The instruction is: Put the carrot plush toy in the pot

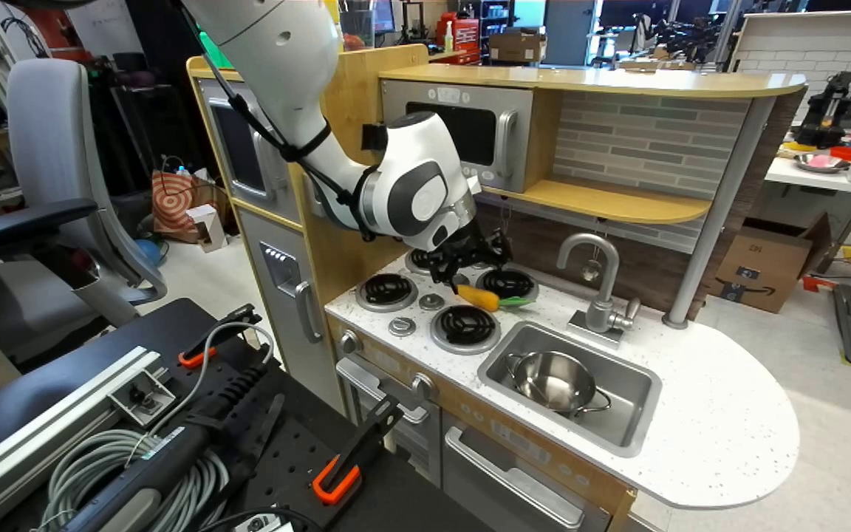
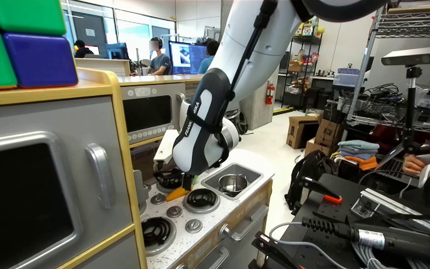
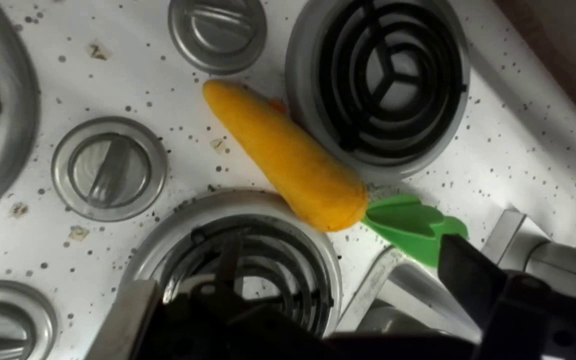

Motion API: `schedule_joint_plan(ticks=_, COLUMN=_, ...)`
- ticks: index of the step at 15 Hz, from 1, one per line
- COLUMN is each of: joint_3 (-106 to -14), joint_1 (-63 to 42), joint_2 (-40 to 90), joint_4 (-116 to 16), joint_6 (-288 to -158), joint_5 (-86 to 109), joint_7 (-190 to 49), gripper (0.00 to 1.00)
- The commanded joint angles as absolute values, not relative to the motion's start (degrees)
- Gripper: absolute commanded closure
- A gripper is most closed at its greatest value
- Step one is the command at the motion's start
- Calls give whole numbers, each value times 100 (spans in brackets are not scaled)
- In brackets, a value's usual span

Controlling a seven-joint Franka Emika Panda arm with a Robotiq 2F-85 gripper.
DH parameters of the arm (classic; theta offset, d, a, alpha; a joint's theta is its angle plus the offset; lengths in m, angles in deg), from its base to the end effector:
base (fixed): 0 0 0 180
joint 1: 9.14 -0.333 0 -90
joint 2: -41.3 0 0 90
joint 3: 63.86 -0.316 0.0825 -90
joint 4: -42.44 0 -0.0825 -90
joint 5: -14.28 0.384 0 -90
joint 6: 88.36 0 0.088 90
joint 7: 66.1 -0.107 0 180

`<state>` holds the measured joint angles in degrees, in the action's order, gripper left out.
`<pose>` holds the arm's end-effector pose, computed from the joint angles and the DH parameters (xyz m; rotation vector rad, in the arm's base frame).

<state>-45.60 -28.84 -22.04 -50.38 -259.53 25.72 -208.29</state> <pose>0.6754 0.0305 0.0326 -0.9889 2.6889 -0.4160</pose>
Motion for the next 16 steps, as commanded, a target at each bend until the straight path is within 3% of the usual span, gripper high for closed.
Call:
schedule_joint_plan(ticks=1, joint_3=-4365, joint_1=-2992, joint_2=-2830, joint_4=-4192, joint_6=-25739, joint_5=2273, joint_7=-20631, gripper=0)
schedule_joint_plan(ticks=9, joint_3=-4200, joint_1=-3098, joint_2=-2837, joint_4=-4531, joint_6=-26273, joint_5=1944, joint_7=-19736, gripper=0)
schedule_joint_plan(ticks=16, joint_3=-4012, joint_1=-3882, joint_2=-3402, joint_4=-4834, joint_6=-27007, joint_5=2126, joint_7=-19216, gripper=0)
